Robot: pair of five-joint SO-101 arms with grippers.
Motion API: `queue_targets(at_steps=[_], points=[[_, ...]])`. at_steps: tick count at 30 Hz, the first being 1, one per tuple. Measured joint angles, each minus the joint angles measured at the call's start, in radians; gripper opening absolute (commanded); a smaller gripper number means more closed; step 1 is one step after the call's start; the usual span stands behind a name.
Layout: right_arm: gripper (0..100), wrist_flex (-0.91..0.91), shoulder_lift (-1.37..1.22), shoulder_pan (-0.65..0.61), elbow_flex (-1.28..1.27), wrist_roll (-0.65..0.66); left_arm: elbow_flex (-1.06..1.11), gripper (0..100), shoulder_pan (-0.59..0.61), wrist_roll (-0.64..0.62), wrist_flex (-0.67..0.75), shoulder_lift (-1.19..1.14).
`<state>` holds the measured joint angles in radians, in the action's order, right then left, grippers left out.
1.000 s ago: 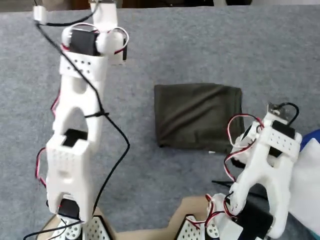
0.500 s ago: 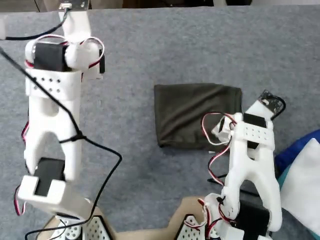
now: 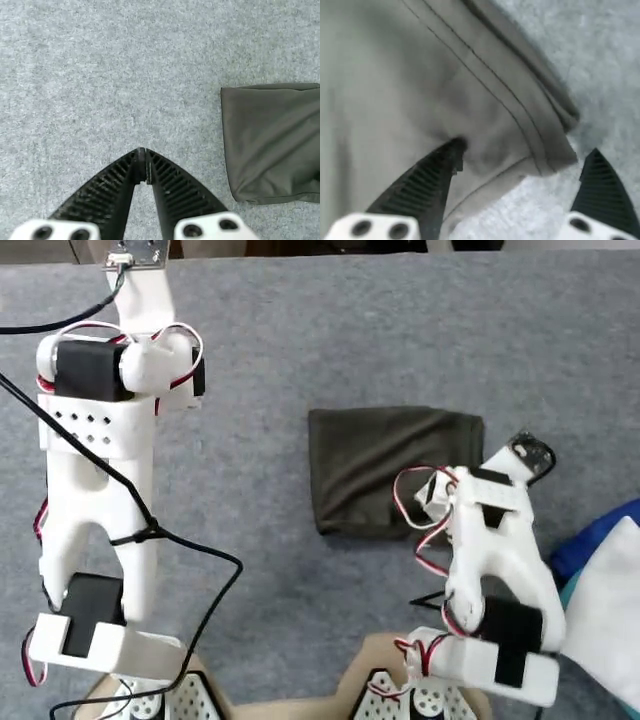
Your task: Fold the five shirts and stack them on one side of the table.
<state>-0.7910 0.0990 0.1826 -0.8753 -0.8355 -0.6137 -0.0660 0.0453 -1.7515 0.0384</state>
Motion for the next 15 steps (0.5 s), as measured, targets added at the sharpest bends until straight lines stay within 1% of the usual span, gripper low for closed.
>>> queue_targets(at_steps=[2, 3, 8, 10, 12, 15], points=[[36.6, 0.028, -0.051, -0.005, 0.031, 0.0, 0.0, 2, 0.0, 0.0, 0.0, 0.0], [34.7, 0.029, -0.069, -0.005, 0.044, 0.0, 0.0, 2, 0.0, 0.0, 0.0, 0.0], [15.7, 0.031, -0.104, 0.003, 0.097, 0.0, 0.0, 2, 0.0, 0.0, 0.0, 0.0], [10.5, 0.009, -0.104, 0.011, 0.104, 0.008, 0.0, 2, 0.0, 0.0, 0.0, 0.0], [8.6, -0.023, -0.103, 0.015, 0.117, 0.028, 0.0, 2, 0.0, 0.0, 0.0, 0.0], [8.3, -0.048, -0.091, 0.015, 0.121, 0.058, 0.0, 2, 0.0, 0.0, 0.0, 0.0]])
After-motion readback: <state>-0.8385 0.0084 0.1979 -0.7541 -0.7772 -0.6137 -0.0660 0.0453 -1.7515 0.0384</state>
